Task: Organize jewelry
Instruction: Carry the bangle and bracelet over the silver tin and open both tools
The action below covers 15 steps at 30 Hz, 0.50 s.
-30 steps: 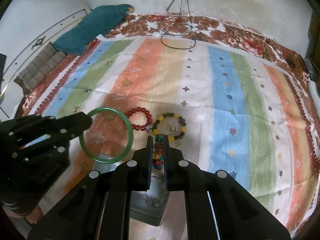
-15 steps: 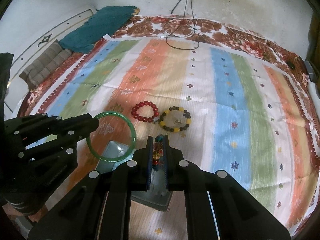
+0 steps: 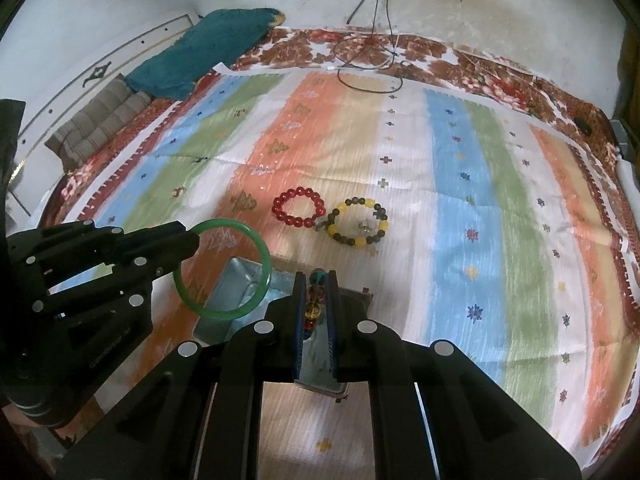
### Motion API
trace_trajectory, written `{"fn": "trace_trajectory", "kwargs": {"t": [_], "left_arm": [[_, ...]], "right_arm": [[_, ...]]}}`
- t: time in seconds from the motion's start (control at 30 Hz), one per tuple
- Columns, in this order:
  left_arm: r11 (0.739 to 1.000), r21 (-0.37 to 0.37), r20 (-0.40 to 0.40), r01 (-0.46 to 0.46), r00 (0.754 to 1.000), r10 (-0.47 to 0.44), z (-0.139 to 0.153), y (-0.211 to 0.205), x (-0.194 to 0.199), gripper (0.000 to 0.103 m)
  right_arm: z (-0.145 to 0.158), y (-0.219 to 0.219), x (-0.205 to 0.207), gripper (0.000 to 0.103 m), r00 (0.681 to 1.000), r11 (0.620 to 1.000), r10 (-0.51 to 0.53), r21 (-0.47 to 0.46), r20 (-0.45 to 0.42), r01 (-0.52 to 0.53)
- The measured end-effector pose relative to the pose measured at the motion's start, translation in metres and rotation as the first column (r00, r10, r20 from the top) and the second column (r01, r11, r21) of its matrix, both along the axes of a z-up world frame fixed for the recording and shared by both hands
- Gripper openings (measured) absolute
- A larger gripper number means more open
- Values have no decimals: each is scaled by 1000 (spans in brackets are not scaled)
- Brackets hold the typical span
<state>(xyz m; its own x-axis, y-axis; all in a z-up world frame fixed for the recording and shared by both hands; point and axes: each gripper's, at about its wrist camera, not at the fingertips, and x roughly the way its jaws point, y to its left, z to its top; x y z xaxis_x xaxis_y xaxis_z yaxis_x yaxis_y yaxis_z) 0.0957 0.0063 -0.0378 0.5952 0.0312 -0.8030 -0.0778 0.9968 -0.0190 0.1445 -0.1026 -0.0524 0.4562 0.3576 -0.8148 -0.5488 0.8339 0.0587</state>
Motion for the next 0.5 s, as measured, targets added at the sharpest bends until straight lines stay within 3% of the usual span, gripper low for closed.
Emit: {"fn": "trace_trajectory", "kwargs": {"t": [0.13,0.23,0.3,0.37,0.5], "left_arm": [[1000,-25,-22,-3,1000,2,-2,-3,0,10],[999,-16,-42,-31,999,30,-6,1,2,27],[998,-14,-45,-53,998,52,-6,6,2,27],[997,-23,-43,-71,997,70,-5,12,2,29],[994,-41,-42,-99,994,97,-4,20,3,38]], "right_arm": [[-5,0,1,11,1000,1000,-2,-16,-23,2],[-7,-4,6,13,999,999,-34,-16,-40,33],[-9,-7,9,18,997,998,-52,-25,-53,51],[-10,-9,11,34,996,997,-71,-39,-49,69],[-12,-12,17,34,995,996,-83,-39,-61,81]]}}
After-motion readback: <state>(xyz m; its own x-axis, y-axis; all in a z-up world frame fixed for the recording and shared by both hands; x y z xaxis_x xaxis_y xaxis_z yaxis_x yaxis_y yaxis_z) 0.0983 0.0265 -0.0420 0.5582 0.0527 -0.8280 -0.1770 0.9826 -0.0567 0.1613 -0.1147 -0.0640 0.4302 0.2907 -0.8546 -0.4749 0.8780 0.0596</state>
